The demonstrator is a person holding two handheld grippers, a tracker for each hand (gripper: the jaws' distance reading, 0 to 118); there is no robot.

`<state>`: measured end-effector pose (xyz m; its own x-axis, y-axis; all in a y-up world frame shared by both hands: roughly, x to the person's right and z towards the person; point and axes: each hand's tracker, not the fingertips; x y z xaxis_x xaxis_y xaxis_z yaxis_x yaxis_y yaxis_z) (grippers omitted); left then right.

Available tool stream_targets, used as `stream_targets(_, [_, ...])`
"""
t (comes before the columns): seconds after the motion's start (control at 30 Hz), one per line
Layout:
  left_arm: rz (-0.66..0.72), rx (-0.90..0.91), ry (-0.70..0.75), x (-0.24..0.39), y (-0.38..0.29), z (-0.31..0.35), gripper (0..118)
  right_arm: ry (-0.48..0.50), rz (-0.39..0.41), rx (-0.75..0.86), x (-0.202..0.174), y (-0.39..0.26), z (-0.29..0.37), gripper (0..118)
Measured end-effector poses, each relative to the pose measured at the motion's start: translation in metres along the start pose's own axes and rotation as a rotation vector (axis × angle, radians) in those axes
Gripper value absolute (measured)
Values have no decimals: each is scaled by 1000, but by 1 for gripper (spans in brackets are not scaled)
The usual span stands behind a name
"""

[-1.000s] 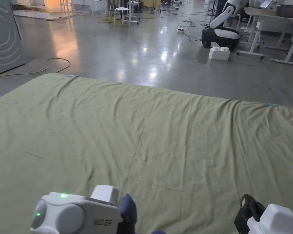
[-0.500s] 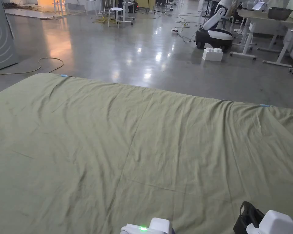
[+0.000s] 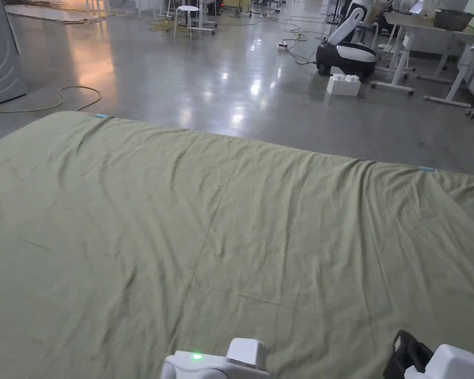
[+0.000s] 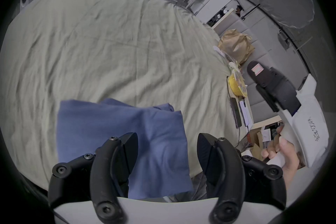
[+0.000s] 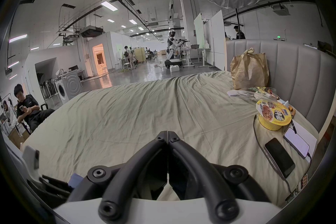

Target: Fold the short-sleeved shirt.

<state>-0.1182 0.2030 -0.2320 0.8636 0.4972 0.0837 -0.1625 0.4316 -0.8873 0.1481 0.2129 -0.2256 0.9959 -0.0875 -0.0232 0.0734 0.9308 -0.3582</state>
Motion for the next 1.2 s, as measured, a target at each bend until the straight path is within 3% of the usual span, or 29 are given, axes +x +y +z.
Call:
stream_targets(0.07, [-5, -1, 8, -6, 0, 1, 66, -2, 1, -4, 1, 0, 0, 1])
stream_targets(0.1, [-10, -8, 18, -8, 0, -1, 55, -4, 2, -6, 2, 0, -1, 1])
stream_targets(0.17, [-20, -56, 17, -9, -5, -10, 22, -5, 4, -9, 2, -1, -1, 1])
stream_targets(0.2, [-20, -77, 2, -9, -8, -15, 19, -5, 6, -10, 1, -1, -1, 1])
stream_targets(0.3, [6, -156, -39, -8, -23, -41, 19, -4, 9, -15, 0, -1, -1, 1])
stream_targets(0.5, [21, -126, -37, -2, -46, -76, 13, -4, 21, -22, -2, -2, 0, 1])
stream_targets(0.77, [-70, -37, -67, 1, -48, -56, 13, 5, 38, -14, -8, 2, 1, 1])
stream_targets(0.87, [-128, 46, -167, -7, -36, -28, 13, 9, 53, 4, -12, 8, 3, 1])
stream_targets(0.93, [-147, 117, -142, -15, -22, -6, 13, 16, 47, 18, -15, 14, 3, 1])
stream_targets(1.2, [-258, 559, 130, -36, 25, 78, 13, 10, 127, 176, -41, 42, 4, 1])
